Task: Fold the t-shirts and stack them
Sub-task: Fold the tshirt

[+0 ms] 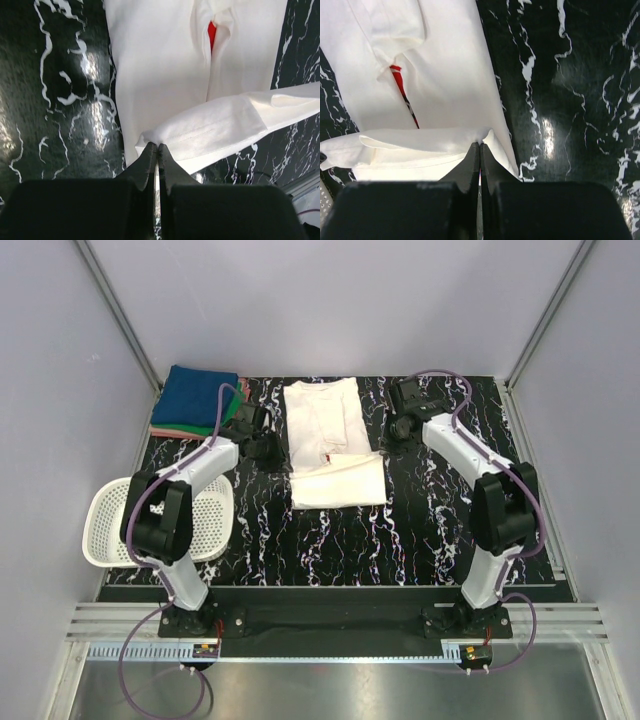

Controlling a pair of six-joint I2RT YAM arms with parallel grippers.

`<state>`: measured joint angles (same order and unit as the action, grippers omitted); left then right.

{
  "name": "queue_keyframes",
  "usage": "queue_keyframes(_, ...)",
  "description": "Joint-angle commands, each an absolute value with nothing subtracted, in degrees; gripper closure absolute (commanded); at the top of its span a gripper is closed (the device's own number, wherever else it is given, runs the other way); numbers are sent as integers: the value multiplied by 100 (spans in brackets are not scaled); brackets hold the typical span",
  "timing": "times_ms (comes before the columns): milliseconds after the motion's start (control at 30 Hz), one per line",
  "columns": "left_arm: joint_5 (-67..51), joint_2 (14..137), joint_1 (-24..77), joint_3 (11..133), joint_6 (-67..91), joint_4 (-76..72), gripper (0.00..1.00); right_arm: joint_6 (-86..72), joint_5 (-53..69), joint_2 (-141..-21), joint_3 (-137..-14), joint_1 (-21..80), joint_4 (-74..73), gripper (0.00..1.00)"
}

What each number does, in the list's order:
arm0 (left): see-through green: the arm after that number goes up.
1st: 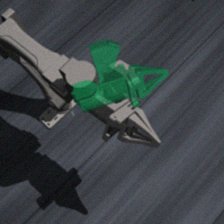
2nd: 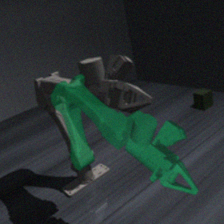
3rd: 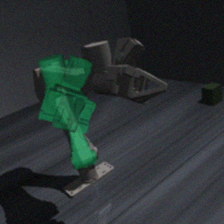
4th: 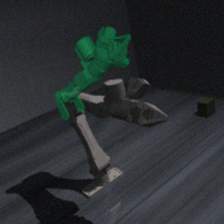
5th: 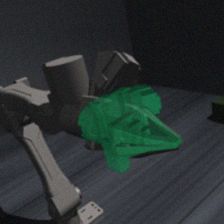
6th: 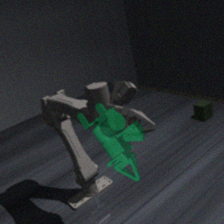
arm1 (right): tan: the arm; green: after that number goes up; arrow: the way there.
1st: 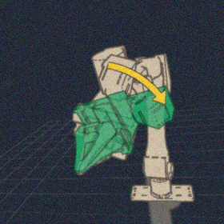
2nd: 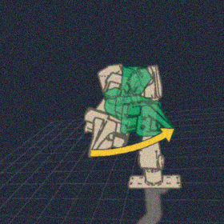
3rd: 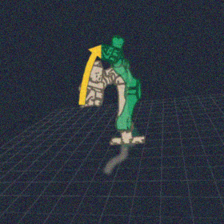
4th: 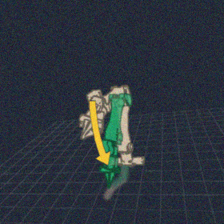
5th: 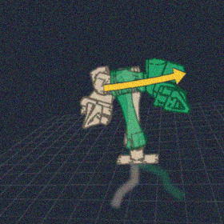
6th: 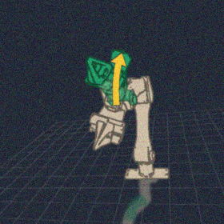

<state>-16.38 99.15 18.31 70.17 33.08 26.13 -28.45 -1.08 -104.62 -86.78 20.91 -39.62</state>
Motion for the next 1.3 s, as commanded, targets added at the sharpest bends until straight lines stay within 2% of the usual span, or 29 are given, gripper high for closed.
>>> queue_keyframes(0, -1881, 10273, 1626, 7619, 3094, 2777, 100, -2427, -26, -10854, -9394, 2022, -3964, 100)
queue_keyframes(400, -2048, 11452, 1292, 9025, 2944, 3041, 100, -2276, 229, -11996, -10520, 1819, -3946, 100)
queue_keyframes(867, -2136, 11971, 1151, 9500, 2953, 3067, 100, -2206, 149, -12629, -11434, 1740, -4218, 100)
queue_keyframes(1267, -2180, 12383, 1099, 9879, 2918, 3146, 98, -2276, 246, -12998, -11557, 1688, -4175, 100)
